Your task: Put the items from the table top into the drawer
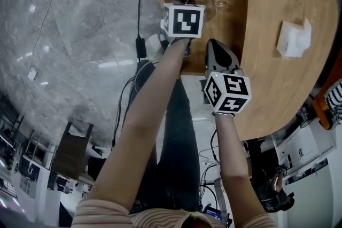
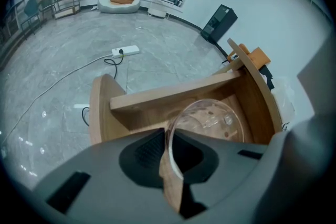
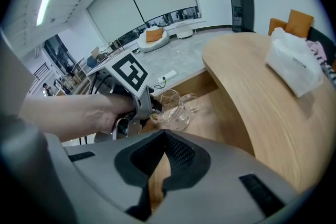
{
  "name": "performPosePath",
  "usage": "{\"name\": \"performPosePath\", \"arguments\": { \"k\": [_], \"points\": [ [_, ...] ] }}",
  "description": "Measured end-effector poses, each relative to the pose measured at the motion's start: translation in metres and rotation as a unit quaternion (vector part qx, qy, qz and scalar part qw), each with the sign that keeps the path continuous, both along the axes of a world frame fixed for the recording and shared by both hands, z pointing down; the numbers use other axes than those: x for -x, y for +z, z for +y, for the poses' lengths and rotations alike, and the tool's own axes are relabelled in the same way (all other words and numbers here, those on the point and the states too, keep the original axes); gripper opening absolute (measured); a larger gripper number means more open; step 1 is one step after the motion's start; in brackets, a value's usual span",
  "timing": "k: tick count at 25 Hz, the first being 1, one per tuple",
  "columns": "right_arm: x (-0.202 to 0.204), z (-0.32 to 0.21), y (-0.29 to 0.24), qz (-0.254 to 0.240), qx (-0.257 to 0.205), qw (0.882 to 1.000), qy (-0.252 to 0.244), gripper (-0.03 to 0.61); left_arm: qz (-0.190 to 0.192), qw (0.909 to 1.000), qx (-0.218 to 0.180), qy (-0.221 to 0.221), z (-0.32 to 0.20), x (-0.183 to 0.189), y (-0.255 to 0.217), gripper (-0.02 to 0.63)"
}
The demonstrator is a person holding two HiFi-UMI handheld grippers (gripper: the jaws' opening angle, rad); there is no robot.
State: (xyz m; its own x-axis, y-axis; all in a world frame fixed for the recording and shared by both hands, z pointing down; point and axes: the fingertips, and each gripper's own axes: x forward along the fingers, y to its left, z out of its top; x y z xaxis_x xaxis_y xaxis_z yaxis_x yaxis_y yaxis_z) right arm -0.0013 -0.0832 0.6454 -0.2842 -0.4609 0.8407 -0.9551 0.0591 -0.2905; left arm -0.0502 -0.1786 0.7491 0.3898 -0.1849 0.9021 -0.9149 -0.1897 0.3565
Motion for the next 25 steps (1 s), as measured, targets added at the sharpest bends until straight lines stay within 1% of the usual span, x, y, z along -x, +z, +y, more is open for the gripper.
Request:
{"name": "performPosePath", "arguments": {
  "k": [6,15,19,21,24,25],
  "points": [
    [-0.005,-0.001,0.002,0.002,0.002,1.000,0.001,0.008,-0.008,0.9999,0.003,-0.006,0.001,-0.001,0.004,0.033],
    [-0.008,-0.003,-0.001,0.005,0.001,1.000,0.005,0.008,-0.007,0.9999,0.009,-0.005,-0.002,-0.003,0.003,0.035],
    [-0.009,-0.006,-0.004,0.007,-0.002,1.000,0.008,0.008,-0.008,0.9999,0.003,-0.005,-0.005,-0.003,-0.002,0.072],
    [-0.009,-0.008,-0.006,0.008,-0.005,1.000,0.009,0.008,-0.010,0.9999,0.000,-0.005,-0.007,-0.002,-0.007,0.080],
    [-0.008,-0.010,-0.012,0.010,-0.011,1.000,0.011,0.008,-0.026,0.9996,-0.009,0.000,-0.009,0.009,-0.019,0.088],
    [-0.008,-0.011,-0.015,0.010,-0.013,1.000,0.011,0.008,-0.026,0.9996,-0.011,0.002,-0.009,0.011,-0.024,0.093]
  ]
}}
